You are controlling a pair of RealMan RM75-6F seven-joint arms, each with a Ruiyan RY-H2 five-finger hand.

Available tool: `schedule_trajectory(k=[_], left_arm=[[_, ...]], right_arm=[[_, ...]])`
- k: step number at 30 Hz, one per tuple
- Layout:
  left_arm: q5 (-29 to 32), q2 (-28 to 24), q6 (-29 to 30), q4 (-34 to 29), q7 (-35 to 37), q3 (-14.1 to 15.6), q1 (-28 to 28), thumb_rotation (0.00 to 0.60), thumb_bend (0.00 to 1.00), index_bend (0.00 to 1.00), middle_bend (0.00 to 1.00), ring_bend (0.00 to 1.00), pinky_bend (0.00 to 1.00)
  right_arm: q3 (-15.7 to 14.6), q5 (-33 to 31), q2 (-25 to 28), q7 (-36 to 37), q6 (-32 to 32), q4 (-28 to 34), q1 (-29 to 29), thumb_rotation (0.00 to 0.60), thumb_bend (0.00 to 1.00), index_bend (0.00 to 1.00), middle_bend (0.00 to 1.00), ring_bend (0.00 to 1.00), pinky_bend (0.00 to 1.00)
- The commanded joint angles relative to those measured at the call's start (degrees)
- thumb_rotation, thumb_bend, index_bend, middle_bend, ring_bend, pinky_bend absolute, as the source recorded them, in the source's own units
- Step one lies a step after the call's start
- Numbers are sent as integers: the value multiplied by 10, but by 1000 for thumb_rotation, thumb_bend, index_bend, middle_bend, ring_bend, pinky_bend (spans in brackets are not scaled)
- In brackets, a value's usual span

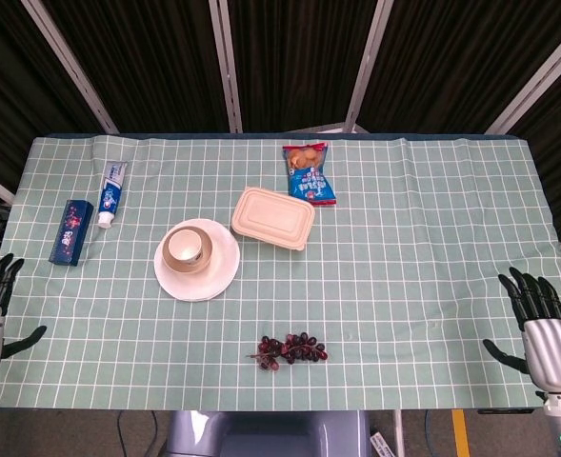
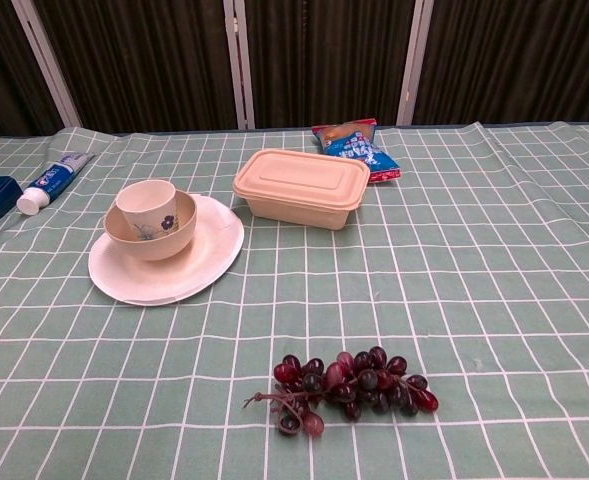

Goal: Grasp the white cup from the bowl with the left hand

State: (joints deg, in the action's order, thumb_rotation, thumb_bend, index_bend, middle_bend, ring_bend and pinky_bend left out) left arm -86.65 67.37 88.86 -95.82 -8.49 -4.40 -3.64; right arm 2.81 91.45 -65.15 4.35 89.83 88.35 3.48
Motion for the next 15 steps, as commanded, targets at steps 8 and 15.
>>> schedule_trajectory(k=[8,15], left_arm=[[30,50,-88,-4,-60,-53,-90,600,182,362,0,0,0],[91,82,-166,16,-99,-87,-153,600,255,460,0,0,0]], right_arm=[[-2,6,7,15,3,3,-1,600,71,16,0,0,0],[-1,5,9,20,3,4,0,600,71,16,0,0,0]])
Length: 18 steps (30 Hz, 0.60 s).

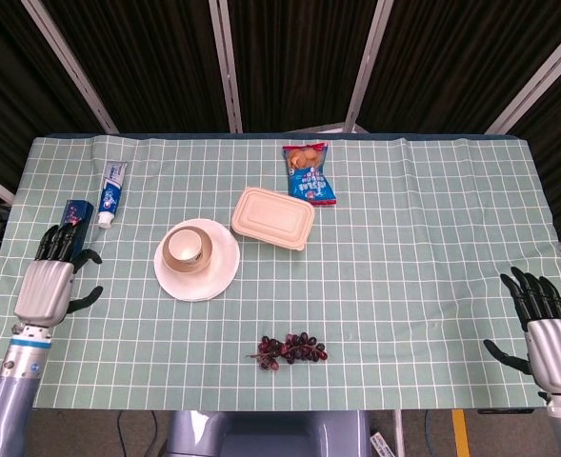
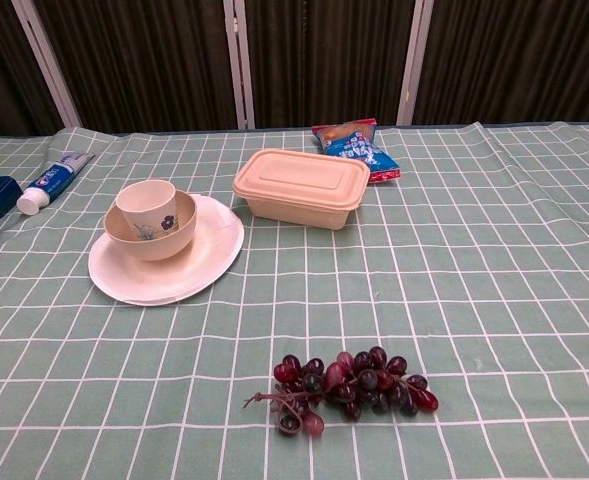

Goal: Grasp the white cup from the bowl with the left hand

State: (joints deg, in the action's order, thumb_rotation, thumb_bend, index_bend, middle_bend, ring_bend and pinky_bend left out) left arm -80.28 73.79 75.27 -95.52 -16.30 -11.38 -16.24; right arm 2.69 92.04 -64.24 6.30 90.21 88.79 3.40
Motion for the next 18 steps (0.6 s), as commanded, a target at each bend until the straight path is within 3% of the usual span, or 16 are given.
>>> schedule_trajectory(k=[1,7,18], left_arm=[[34,23,-37,17,-26,-21,-34,600,257,463,0,0,0],[92,70,-94,59,-63,-44,-92,600,279,500,0,0,0],[159,159,-150,152,-116,-50,-167,600,314,525,0,0,0]], right_arm=[[0,-2,0,1,-2,0,0,600,71,16,0,0,0],[2,-8,2,9,-6,-2,1,600,70,16,0,0,0],[5,-17,5,22,-14,-5,3,600,71,16,0,0,0]])
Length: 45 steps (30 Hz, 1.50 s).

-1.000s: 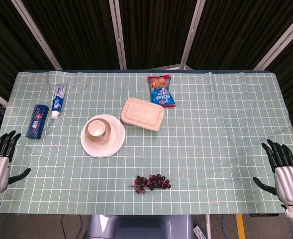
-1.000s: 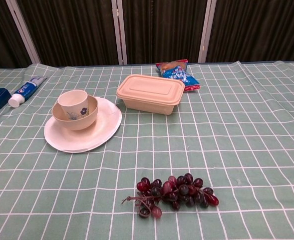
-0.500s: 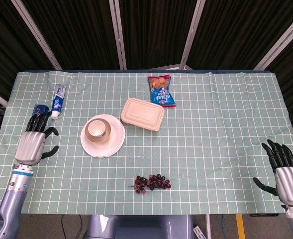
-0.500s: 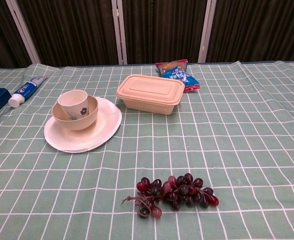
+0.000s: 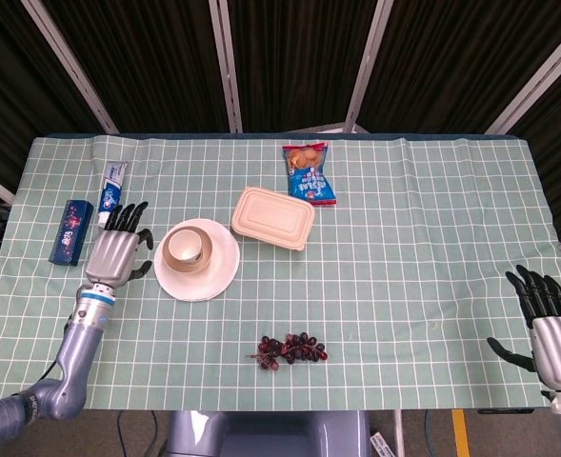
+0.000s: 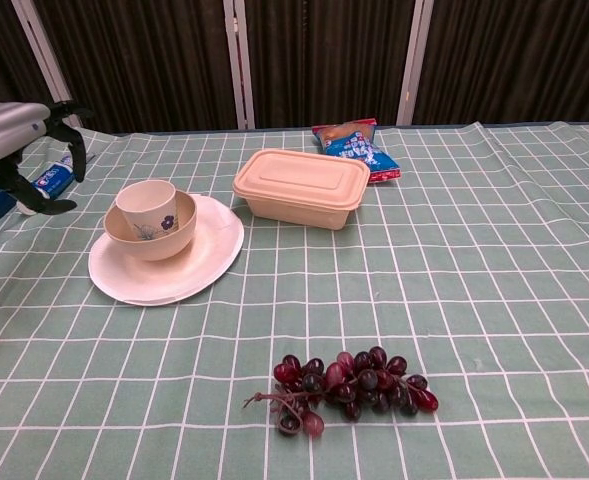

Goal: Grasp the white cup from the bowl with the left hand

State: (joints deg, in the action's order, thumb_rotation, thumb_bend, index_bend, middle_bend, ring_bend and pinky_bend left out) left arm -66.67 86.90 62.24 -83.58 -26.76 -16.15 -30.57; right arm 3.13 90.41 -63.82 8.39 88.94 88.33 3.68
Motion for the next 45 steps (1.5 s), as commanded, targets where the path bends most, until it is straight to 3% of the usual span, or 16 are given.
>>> schedule_trajectory(k=[1,17,20,24,30,34,37,45], left_arm=[[27,32,-24,38,-12,-2,-28,600,321,526,0,0,0],[50,80,-35,82,-19,10,-71,600,347,548,0,0,0],[51,85,-32,82,-25,14,-76,600,400,565,0,0,0],[54,84,-27,76,-30,18,-78,600,544,589,0,0,0],[54,76,-17,65,-32,24,-76,600,631,606,0,0,0],[34,54,2,34,-22,34,-64,600,634,607,0,0,0],[3,14,31,-24,-17,57,-41,600,635,608,0,0,0],[-94,-124,88,-181,11,152,36,600,634,608,0,0,0]], right_arm=[[1,-2,1,2,-2,-1,1,600,71,16,0,0,0],[3,-6,2,13,-6,-3,2,600,72,16,0,0,0],[3,-6,3,16,-5,-3,2,600,71,16,0,0,0],[3,-5,4,19,-4,-3,2,600,71,15,0,0,0],[3,-4,5,19,-3,-3,1,600,69,16,0,0,0],[3,-3,4,17,-2,-2,1,600,70,16,0,0,0],[2,-4,4,14,-2,-2,0,600,71,15,0,0,0],[0,2,2,4,3,2,-1,600,71,16,0,0,0]])
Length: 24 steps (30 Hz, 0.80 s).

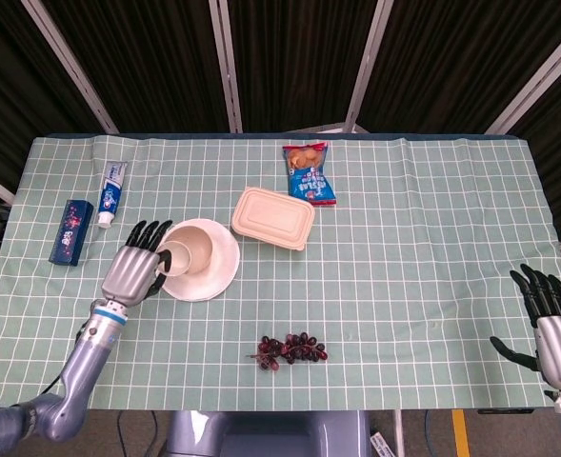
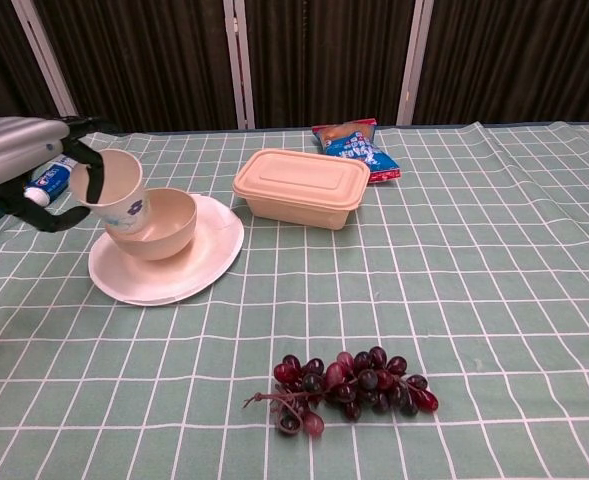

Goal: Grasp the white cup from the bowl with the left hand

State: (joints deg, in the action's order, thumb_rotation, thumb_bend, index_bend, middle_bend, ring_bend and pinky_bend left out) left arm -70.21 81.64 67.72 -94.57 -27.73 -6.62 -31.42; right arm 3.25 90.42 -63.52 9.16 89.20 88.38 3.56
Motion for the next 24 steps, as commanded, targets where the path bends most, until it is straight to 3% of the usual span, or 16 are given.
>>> schedule_trajectory(k=[1,6,10,15,24], left_arm=[[-70,-82,37,-80,25,67,51,600,634,607,0,0,0],[-138,-112,59,-91,44,120,85,600,635,608,0,0,0],[-158,-101,51,-70,55,140,96,600,636,607,0,0,0],[-154,-60,24,-35,53,142,99,600,634,605,0,0,0],[-137,-29,2,-26,25,125,95,600,629,571,0,0,0]], right_arm=[[-1,3,-1,-5,0,2,0,600,71,16,0,0,0],[-4,8,-5,-17,1,5,0,600,71,16,0,0,0],[-6,11,-7,-23,2,7,0,600,70,15,0,0,0],[-5,10,-6,-24,3,8,-1,600,72,16,0,0,0],[-3,6,-4,-16,3,6,-1,600,71,16,0,0,0]])
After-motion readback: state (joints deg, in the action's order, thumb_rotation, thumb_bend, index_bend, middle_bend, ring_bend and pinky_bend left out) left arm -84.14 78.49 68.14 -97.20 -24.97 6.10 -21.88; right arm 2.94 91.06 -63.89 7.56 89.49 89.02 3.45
